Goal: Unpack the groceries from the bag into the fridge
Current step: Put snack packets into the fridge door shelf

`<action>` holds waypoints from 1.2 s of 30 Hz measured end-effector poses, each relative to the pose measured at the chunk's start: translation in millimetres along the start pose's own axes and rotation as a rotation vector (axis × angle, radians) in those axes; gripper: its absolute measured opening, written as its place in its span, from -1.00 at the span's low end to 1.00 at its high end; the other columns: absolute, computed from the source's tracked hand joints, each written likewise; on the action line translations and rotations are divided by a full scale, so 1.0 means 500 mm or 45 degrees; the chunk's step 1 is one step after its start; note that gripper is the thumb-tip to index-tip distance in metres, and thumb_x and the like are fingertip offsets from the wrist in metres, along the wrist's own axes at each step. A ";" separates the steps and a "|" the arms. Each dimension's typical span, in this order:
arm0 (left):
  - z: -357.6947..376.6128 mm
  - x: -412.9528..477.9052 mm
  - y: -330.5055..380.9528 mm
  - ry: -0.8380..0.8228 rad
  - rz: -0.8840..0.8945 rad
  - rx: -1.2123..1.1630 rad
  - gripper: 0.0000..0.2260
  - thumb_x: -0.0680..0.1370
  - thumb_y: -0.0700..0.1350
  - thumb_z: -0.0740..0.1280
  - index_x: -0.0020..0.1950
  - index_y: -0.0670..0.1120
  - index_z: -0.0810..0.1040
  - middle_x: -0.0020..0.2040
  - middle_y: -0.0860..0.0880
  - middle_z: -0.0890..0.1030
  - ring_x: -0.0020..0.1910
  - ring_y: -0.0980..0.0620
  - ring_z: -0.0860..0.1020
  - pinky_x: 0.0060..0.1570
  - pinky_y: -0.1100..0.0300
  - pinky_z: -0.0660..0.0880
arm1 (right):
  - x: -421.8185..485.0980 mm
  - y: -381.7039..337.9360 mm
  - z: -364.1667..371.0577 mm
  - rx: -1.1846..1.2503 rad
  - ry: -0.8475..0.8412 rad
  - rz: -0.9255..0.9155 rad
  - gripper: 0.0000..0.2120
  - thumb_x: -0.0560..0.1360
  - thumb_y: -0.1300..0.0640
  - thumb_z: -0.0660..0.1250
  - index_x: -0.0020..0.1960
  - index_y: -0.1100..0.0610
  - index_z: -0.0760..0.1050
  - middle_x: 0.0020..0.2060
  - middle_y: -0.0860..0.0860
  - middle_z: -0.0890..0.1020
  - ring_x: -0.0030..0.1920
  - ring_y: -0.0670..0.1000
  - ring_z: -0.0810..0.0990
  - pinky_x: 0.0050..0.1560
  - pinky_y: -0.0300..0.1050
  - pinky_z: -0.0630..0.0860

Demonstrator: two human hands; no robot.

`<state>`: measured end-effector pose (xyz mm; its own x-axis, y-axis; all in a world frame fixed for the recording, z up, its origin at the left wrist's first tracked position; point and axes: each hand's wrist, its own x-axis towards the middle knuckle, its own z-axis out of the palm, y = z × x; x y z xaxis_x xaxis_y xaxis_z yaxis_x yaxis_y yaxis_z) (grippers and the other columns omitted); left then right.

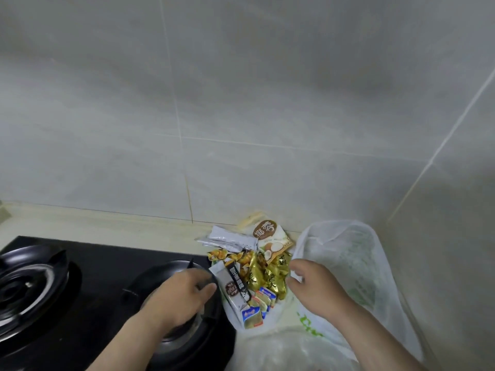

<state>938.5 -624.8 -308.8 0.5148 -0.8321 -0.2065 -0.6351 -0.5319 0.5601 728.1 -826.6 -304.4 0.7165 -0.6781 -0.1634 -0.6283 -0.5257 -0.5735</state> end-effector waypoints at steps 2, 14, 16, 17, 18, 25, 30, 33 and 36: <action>0.013 0.034 0.020 0.003 0.011 -0.066 -0.89 0.57 0.07 0.29 -0.10 0.25 0.58 -0.12 0.23 0.65 -0.10 0.25 0.59 -0.01 0.19 0.52 | 0.048 0.003 -0.011 0.026 0.005 -0.026 -0.64 0.56 0.06 0.30 0.35 0.00 0.49 0.30 -0.08 0.56 0.30 -0.10 0.50 0.23 -0.22 0.42; 0.017 0.240 0.010 0.063 -0.198 -0.131 -0.56 0.57 0.05 0.33 0.42 -0.06 0.45 0.39 -0.03 0.49 0.29 0.03 0.49 0.24 0.17 0.40 | 0.281 0.008 -0.033 -0.054 -0.067 -0.110 -0.65 0.54 0.08 0.30 0.33 0.02 0.50 0.24 -0.06 0.59 0.23 -0.03 0.54 0.22 -0.13 0.47; 0.024 0.270 0.003 0.060 -0.221 -0.154 -0.55 0.57 0.03 0.33 0.43 -0.06 0.43 0.38 -0.05 0.48 0.13 0.08 0.51 0.06 0.23 0.45 | 0.306 0.022 -0.023 -0.084 -0.044 -0.082 -0.68 0.54 0.08 0.30 0.29 0.02 0.52 0.19 -0.05 0.61 0.17 -0.01 0.56 0.17 -0.11 0.50; 0.026 0.283 0.000 0.063 -0.236 -0.163 -0.56 0.57 0.02 0.33 0.43 -0.06 0.43 0.37 -0.05 0.49 0.07 0.08 0.52 -0.01 0.25 0.45 | 0.319 0.032 -0.018 -0.086 -0.035 -0.063 -0.68 0.53 0.08 0.30 0.28 0.03 0.52 0.19 -0.03 0.61 0.17 0.00 0.56 0.16 -0.09 0.50; 0.029 0.294 -0.003 0.069 -0.247 -0.160 -0.56 0.57 0.01 0.32 0.43 -0.06 0.43 0.37 -0.05 0.49 0.10 0.06 0.53 0.01 0.25 0.45 | 0.330 0.043 -0.014 -0.093 -0.037 -0.041 -0.66 0.53 0.09 0.31 0.30 0.05 0.50 0.21 -0.01 0.60 0.19 0.02 0.55 0.18 -0.08 0.49; 0.058 0.334 -0.029 0.050 -0.272 -0.110 -0.60 0.56 -0.01 0.34 0.38 -0.08 0.49 0.35 -0.04 0.52 0.26 0.03 0.49 0.17 0.22 0.41 | 0.384 0.081 0.014 -0.181 -0.072 0.001 -0.76 0.48 0.08 0.32 -0.27 0.03 0.30 -0.31 -0.04 0.45 -0.25 0.01 0.46 -0.36 -0.16 0.23; 0.070 0.351 -0.032 0.061 -0.260 -0.124 -0.63 0.56 -0.05 0.32 0.36 -0.09 0.51 0.30 -0.04 0.55 0.24 0.02 0.50 0.12 0.22 0.40 | 0.405 0.094 0.036 -0.165 -0.012 0.078 -0.79 0.46 0.08 0.34 -0.31 0.10 0.40 -0.37 -0.02 0.51 -0.35 -0.06 0.44 -0.42 -0.16 0.22; 0.076 0.356 -0.031 0.060 -0.245 -0.113 -0.64 0.58 -0.04 0.31 0.36 -0.09 0.51 0.31 -0.03 0.55 0.26 0.03 0.49 0.16 0.22 0.39 | 0.411 0.108 0.048 -0.011 -0.042 0.160 -0.89 0.46 0.09 0.36 -0.22 0.10 0.55 -0.33 -0.05 0.61 -0.33 -0.07 0.56 -0.42 -0.22 0.33; 0.080 0.355 -0.028 0.074 -0.227 -0.134 -0.65 0.59 -0.04 0.30 0.36 -0.09 0.52 0.31 -0.02 0.55 0.27 0.04 0.49 0.19 0.22 0.39 | 0.407 0.113 0.053 0.125 -0.032 0.193 -0.84 0.48 0.16 0.34 -0.28 0.10 0.52 -0.39 -0.06 0.59 -0.40 -0.05 0.53 -0.44 -0.23 0.34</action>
<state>1015.7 -771.3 -385.7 0.6479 -0.7142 -0.2648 -0.4692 -0.6480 0.5999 846.4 -980.7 -391.6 0.6238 -0.7322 -0.2734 -0.6981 -0.3648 -0.6161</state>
